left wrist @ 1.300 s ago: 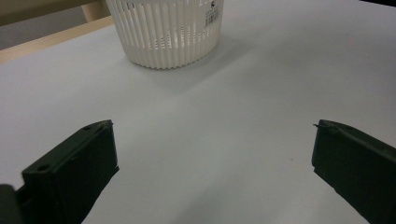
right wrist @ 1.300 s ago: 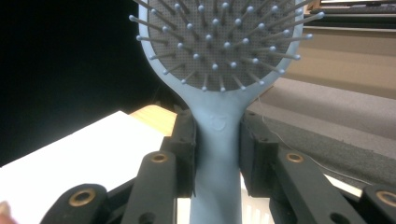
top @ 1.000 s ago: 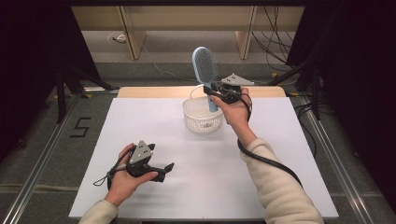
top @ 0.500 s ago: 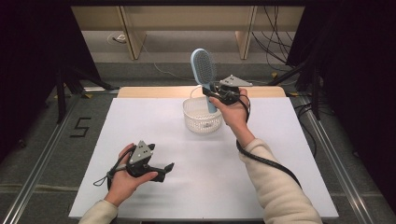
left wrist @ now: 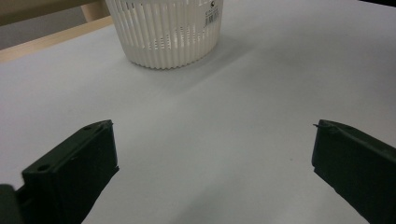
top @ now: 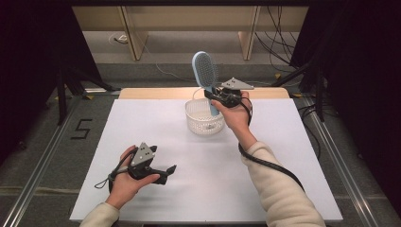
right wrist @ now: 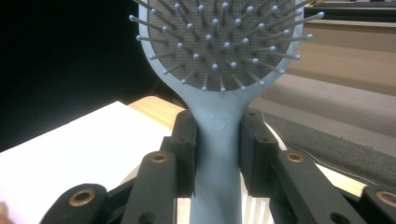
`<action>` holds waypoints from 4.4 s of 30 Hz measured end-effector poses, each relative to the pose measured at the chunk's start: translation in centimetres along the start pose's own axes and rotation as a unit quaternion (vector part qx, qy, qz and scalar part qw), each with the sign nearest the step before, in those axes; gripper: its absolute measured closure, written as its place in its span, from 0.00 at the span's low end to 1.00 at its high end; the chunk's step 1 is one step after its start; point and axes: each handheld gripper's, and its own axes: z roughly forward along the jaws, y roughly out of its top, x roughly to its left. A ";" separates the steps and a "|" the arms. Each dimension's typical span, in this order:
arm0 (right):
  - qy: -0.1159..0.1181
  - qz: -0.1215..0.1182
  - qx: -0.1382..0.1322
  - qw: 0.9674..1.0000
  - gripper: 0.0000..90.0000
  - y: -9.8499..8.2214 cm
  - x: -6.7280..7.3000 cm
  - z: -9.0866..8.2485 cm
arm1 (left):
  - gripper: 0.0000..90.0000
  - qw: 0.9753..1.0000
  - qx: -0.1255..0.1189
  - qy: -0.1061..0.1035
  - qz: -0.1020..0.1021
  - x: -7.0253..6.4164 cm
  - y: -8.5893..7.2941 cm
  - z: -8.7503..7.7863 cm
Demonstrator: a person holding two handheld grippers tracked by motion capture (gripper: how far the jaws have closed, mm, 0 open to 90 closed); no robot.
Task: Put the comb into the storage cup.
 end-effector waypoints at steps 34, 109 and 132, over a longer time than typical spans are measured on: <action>-0.002 0.001 0.020 1.000 0.78 -1.5 0.0 0.7 | 0.00 1.000 0.001 -0.001 0.000 0.0 0.0 0.1; -0.005 -0.006 0.049 0.999 0.78 -2.5 -0.3 1.2 | 0.00 1.000 0.001 -0.001 0.001 -0.1 0.0 0.1; 0.008 -0.060 0.174 0.983 0.33 -1.0 0.4 -1.0 | 0.00 1.000 0.002 -0.002 0.002 -0.2 0.0 0.2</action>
